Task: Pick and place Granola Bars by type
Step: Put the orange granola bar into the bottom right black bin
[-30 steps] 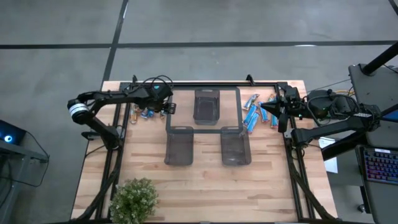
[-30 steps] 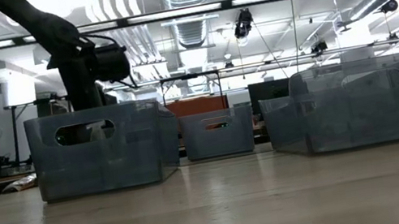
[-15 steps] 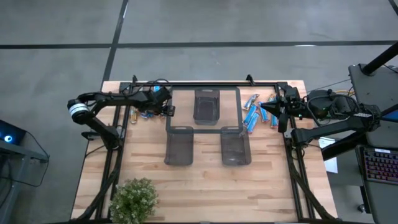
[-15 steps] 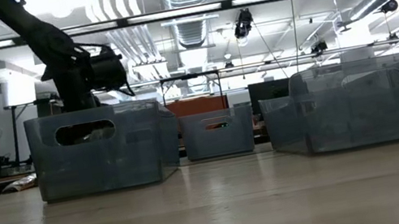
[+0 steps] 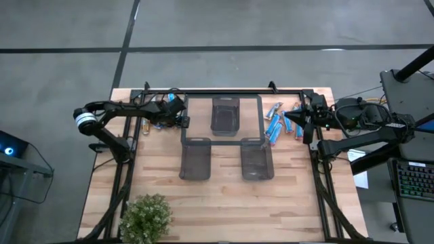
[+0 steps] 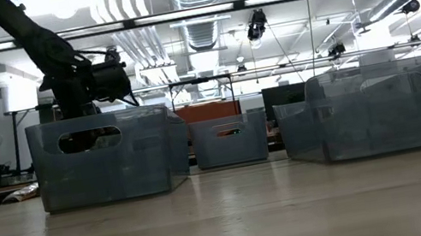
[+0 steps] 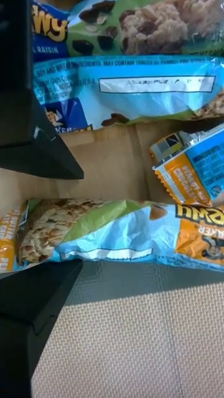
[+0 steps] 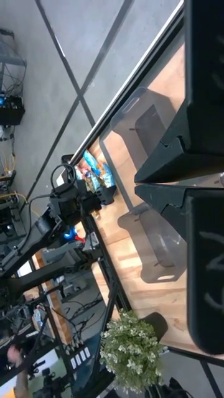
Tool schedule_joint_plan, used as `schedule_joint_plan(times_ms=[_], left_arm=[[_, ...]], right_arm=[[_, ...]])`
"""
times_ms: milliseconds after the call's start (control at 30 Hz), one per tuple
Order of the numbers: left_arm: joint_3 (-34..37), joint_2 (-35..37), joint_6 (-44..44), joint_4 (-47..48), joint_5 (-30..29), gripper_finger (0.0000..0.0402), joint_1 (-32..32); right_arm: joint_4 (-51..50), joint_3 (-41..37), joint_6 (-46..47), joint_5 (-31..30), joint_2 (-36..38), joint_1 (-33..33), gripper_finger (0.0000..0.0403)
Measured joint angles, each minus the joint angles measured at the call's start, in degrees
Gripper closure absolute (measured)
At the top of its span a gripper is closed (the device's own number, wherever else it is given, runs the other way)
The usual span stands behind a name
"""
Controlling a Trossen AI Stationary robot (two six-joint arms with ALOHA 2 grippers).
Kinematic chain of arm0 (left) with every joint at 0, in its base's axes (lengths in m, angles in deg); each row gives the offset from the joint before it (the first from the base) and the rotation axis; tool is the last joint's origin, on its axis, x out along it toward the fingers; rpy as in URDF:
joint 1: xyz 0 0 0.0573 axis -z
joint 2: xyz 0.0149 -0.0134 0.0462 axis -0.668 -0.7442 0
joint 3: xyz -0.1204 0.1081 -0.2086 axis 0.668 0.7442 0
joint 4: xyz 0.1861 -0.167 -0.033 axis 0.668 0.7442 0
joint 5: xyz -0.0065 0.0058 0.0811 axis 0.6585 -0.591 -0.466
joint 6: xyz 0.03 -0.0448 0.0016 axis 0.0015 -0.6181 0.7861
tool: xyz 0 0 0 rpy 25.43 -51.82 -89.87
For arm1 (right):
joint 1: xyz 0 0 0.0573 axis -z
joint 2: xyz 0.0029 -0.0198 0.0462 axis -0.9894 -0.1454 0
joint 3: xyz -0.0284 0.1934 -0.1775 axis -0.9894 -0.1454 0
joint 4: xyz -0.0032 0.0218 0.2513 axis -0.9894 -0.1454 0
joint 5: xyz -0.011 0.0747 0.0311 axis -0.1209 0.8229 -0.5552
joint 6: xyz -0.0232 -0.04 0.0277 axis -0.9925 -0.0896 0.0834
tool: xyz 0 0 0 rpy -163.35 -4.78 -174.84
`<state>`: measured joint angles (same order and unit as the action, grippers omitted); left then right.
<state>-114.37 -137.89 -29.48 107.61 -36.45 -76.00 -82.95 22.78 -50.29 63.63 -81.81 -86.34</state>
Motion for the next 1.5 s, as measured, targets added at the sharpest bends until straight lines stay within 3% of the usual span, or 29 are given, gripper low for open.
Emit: schedule_joint_plan(times_ms=[467, 933, 1500], left_arm=[[-0.4, -2.4, 0.0, -0.1, -1.0, 0.0205, 0.0], [-1.6, -2.4, 1.1, 1.3, -0.6, 0.0322, -0.1], [-1.6, -2.2, 1.0, 1.4, 0.0, 0.0327, 0.0]], right_arm=[[0.0, 0.0, 0.0, -0.5, 0.0, 0.0, 0.0394], [0.0, 0.0, 0.0, -0.5, 0.0, 0.0, 0.0394], [0.0, 0.0, 0.0, -0.5, 0.0, 0.0, 0.0394]])
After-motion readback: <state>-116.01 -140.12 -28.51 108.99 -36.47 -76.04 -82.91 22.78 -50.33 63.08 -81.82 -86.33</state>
